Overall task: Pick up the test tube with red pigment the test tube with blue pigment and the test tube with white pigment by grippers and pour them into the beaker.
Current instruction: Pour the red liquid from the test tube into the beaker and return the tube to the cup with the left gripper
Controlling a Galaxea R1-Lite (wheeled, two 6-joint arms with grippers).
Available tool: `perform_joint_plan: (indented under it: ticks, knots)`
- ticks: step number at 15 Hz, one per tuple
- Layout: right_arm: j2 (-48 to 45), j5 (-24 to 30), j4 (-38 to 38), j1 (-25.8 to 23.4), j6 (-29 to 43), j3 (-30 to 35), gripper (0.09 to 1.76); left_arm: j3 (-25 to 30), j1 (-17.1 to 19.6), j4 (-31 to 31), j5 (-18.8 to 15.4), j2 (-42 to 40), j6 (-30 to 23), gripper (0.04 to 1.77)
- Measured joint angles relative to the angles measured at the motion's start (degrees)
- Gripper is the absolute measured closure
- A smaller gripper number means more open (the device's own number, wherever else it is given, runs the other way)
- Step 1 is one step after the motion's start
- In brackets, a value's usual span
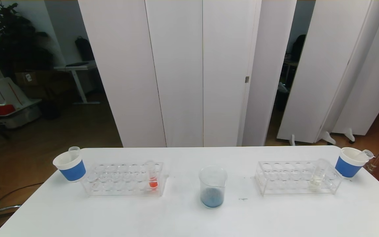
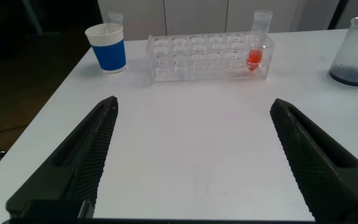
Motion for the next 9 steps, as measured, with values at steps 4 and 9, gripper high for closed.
perform_joint_plan:
  ticks: [4,9]
  knots:
    - [0.0,0.0,0.02,0.0,0.02,0.0,0.1,0.0,0.0,0.0,0.0,0.0,-0.02,0.06]
    - [0.0,0.01,0.02,0.0,0.02,0.0,0.1,0.0,0.0,0.0,-0.02,0.0,0.3,0.06]
